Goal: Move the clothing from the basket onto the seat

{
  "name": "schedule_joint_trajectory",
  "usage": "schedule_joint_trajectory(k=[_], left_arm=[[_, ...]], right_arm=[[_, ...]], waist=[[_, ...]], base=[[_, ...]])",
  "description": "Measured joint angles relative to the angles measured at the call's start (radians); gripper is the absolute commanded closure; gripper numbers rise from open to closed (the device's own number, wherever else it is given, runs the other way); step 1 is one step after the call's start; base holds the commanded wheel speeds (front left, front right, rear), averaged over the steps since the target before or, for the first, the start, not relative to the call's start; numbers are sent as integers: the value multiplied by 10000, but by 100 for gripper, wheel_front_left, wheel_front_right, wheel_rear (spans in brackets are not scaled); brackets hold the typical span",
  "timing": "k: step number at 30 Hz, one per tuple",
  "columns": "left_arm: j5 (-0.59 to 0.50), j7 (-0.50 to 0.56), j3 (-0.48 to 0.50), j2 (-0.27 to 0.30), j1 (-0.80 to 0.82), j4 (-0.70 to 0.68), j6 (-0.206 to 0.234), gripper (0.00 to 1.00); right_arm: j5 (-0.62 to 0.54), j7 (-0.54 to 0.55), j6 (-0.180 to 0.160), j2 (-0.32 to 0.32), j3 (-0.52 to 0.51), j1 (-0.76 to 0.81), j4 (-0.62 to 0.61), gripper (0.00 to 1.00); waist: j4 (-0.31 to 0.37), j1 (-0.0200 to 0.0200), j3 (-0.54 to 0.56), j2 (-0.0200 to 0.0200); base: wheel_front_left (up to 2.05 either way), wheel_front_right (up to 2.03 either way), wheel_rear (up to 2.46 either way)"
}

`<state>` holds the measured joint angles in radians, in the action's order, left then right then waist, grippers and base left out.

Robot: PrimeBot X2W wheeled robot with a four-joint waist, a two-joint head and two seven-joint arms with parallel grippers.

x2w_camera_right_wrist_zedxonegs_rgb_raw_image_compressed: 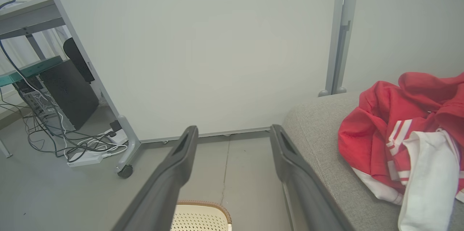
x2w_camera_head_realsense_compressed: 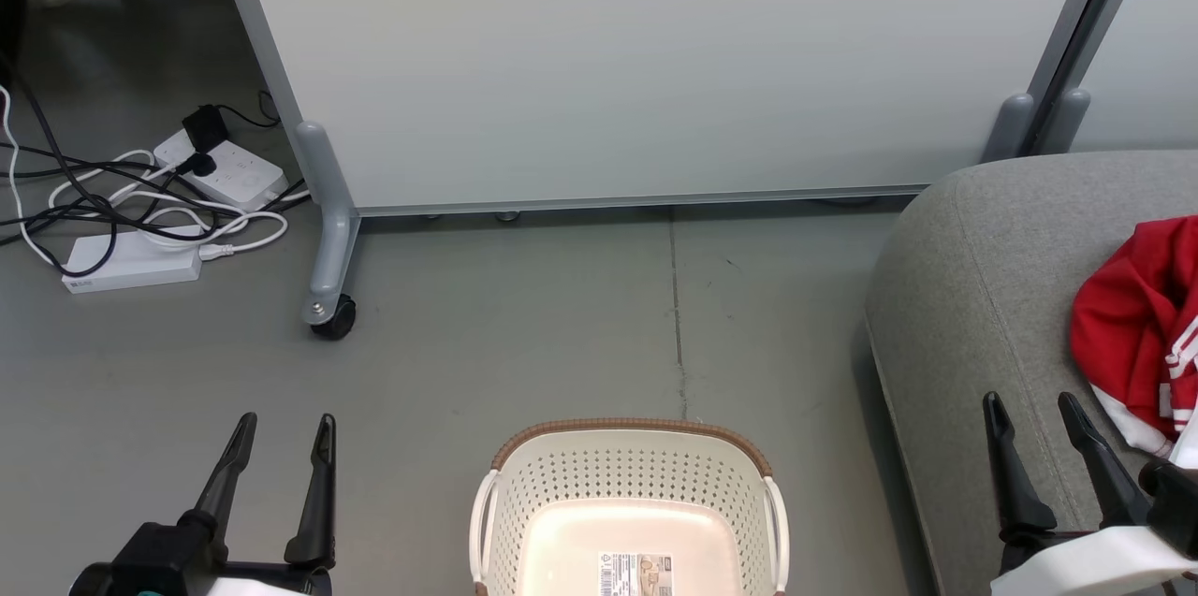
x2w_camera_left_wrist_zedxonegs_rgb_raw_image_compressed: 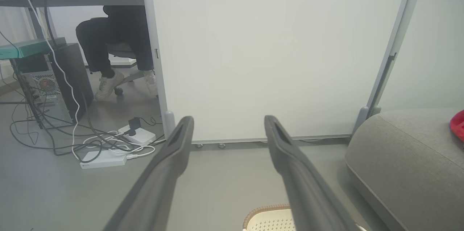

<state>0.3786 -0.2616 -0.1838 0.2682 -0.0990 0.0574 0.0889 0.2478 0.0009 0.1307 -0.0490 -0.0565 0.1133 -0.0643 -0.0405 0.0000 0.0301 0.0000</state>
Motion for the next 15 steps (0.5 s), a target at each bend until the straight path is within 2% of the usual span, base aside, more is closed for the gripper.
schedule_joint_trajectory(k=[7,8,12,15], left_arm=[[0,0,-58,21,4,44,15,0],[2,8,-67,-10,-1,111,6,100],[19,69,-176,-263,-122,489,0,100],[433,253,-111,-353,-135,685,-46,100]], right_arm=[[56,-2,0,2,8,12,-13,0],[58,-4,0,19,15,12,65,100],[69,0,0,163,35,117,476,100],[527,6,0,180,12,104,711,100]], waist=[[-110,0,-14,1],[-114,0,-13,0],[-113,0,-16,0],[-101,0,-28,0]], base=[[0,0,0],[0,0,0],[0,0,0],[0,0,0]])
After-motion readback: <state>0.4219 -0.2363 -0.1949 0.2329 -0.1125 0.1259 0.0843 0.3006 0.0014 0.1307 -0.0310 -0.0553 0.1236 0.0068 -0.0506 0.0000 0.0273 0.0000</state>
